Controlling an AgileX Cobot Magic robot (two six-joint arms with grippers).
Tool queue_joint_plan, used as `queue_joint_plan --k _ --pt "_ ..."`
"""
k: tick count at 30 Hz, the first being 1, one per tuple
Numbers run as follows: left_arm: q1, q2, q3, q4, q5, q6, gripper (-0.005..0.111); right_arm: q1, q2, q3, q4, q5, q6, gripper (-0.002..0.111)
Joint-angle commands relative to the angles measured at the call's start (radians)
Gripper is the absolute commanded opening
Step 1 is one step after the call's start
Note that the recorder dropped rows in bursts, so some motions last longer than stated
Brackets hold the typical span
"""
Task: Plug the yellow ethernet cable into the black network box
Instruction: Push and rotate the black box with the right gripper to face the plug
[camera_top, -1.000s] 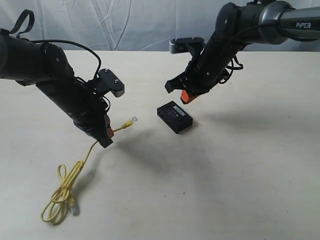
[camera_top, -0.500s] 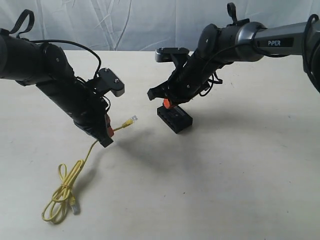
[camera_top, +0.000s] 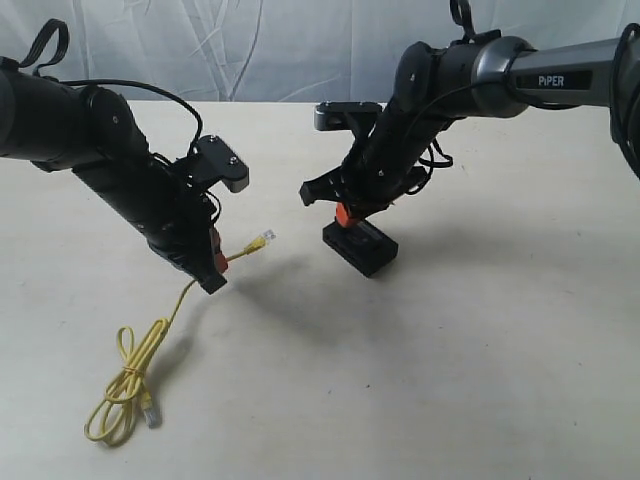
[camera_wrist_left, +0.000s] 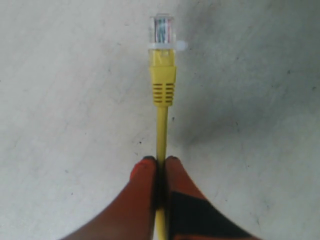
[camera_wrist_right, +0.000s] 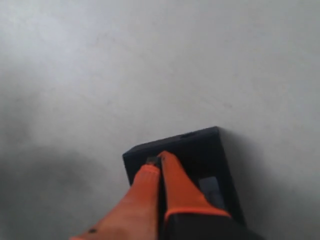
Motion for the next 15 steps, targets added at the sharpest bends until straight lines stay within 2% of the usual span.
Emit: queue_joint_plan --k 1,9,15 --pt "-0.002 0.002 -0.001 -0.01 -0.006 -0.003 0.0 -0.002 -0.005 0.014 -0.038 0.084 0.018 -0.001" --pt "-0.002 0.002 -0.001 -0.01 -0.007 -0.003 0.0 -0.016 -0.071 0.014 -0.025 0.016 0.028 -0.001" --pt "-0.002 0.002 -0.001 -0.01 -0.003 -0.003 0.0 -0.102 -0.08 0.016 -0.053 0.067 0.036 -0.001"
